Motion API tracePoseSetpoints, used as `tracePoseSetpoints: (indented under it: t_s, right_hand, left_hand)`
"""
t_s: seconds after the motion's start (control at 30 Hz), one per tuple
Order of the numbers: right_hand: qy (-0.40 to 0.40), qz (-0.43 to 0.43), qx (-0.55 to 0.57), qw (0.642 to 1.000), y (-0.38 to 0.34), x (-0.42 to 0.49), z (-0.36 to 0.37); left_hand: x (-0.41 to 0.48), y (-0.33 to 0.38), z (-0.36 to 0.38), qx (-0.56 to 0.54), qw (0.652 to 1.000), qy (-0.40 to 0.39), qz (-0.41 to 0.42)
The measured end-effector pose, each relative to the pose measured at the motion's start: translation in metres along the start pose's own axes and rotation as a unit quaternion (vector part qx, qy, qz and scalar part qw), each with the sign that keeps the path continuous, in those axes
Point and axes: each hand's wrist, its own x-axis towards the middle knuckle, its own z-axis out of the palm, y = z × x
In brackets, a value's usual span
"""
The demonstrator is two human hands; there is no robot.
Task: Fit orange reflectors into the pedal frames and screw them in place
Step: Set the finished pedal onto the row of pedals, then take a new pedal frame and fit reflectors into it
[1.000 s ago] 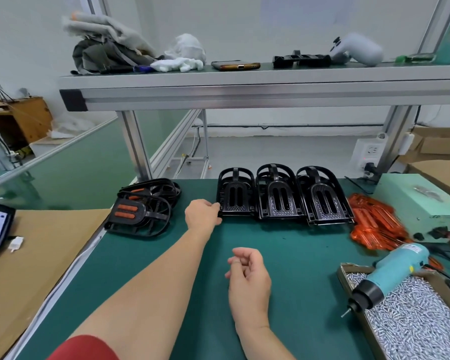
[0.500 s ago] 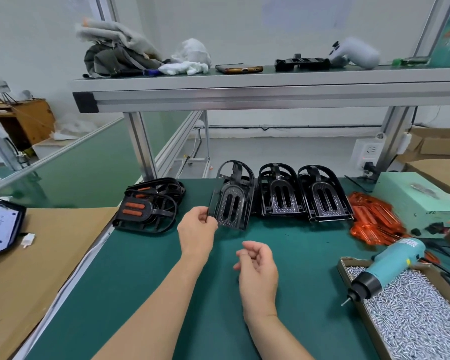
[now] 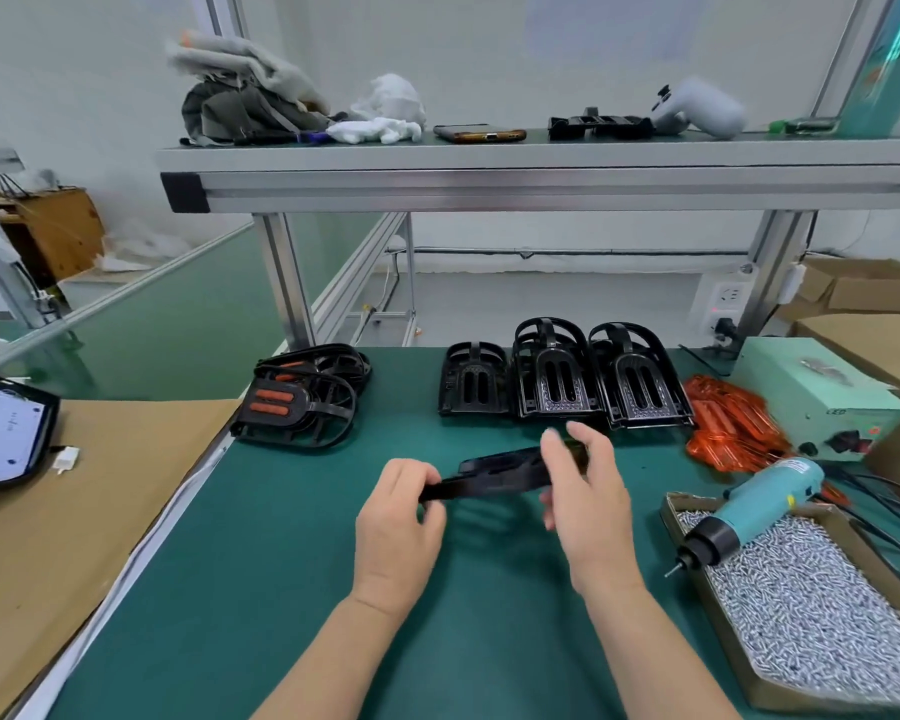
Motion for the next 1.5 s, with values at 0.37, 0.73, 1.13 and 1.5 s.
tracePoseSetpoints:
  t_s: [0.37,0.73,1.13,1.5]
  right_hand:
    - [-0.116,0.086,-0.192,0.971,0.022,-0.006,-0.011]
    - [-0.138,-0.096,-0.449,0.877,0.04,-0.049,-0.015]
    - [0.016,-0.272,-0.358,0.893,0.011,-0.029,-0.073]
    - [0.052,-0.016,-0.563,0.824,0.01,0.137,-0.158]
  left_hand:
    - [0.008,-0.011,-0.009,-0.222,0.928,-0.007,-0.299]
    - [0.002,-0.005,-0.011,0.019,0.968,-0.145,-0.205]
    - [-0.024,0.026,0.007,-0.014,0.972,-0.148,-0.181]
    - [-0.026,0.028,0.015,-0.067,0.97,-0.157,-0.176]
